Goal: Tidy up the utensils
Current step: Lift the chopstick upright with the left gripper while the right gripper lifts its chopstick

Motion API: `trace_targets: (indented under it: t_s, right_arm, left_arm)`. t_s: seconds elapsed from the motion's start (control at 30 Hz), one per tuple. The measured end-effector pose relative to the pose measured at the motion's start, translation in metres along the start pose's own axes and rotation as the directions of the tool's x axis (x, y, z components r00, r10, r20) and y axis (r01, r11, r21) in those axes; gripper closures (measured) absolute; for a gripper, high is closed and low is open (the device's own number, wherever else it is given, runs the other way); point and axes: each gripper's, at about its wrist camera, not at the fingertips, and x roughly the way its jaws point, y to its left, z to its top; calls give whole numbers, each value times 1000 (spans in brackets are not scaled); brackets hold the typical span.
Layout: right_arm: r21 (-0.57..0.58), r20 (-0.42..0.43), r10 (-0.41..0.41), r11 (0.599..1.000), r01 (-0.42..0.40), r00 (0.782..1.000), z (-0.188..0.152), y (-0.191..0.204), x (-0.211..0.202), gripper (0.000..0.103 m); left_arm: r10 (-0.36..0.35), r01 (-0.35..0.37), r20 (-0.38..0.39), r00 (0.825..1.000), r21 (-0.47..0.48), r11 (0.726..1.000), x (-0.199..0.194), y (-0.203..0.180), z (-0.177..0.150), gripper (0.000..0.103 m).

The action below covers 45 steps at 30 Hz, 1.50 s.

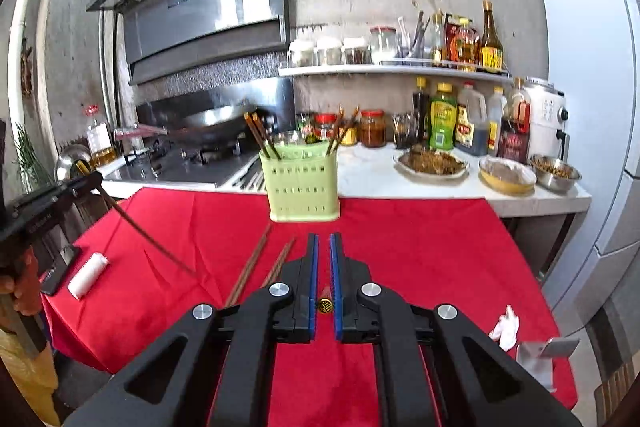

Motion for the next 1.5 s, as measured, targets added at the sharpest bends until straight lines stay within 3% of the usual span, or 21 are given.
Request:
trace_targets:
  t_s: [0.17, 0.4, 0.53, 0.6, 0.7, 0.8, 0.87, 1.03, 1.17, 1.37, 1.5]
  right_arm:
    - [-21, -22, -4, 1000, 4, 1000, 24, 0, 1, 102]
    - [-54, -57, -6, 999, 3, 998, 31, 7, 38, 103]
    - [-49, -159, 17, 998, -25, 987, 15, 4, 59, 99]
    - [-80, -244, 9, 996, -29, 970, -9, 3, 69, 98]
    - [-104, -406, 12, 993, -59, 914, -62, -2, 86, 84]
    - [-112, -489, -1, 992, -62, 872, -99, -3, 100, 82]
    - [-108, -508, -11, 993, -52, 861, -112, -3, 105, 82]
    - [-130, -505, -25, 990, -47, 863, -119, 3, 109, 97]
    - [-139, -495, -43, 990, -31, 868, -104, 6, 136, 97]
    - [-86, -498, -36, 996, -8, 866, -66, 4, 217, 97]
    - [-76, -499, -32, 997, -6, 866, -57, 1, 232, 95]
  left_arm:
    - [2, -3, -16, 1000, -20, 1000, 12, 6, 3, 96]
    - [7, -7, -16, 1000, -42, 999, 18, 15, 3, 96]
    - [6, -6, 0, 1000, -23, 1000, 18, 12, 1, 96]
    - [7, -7, 8, 1000, -19, 1000, 15, 9, -2, 96]
    - [8, -7, 16, 1000, -16, 1000, 12, 7, -6, 96]
    - [10, -10, 33, 999, -8, 1000, 8, 3, -11, 96]
    - [10, -9, 41, 999, -7, 1000, 6, 2, -14, 96]
    - [17, -16, 46, 999, -26, 1000, 3, 7, -17, 96]
    - [17, -16, 55, 998, -25, 1000, 1, 8, -19, 96]
    - [11, -9, 57, 998, -31, 999, 2, 11, -20, 96]
    - [10, -8, 57, 998, -34, 999, 1, 11, -19, 96]
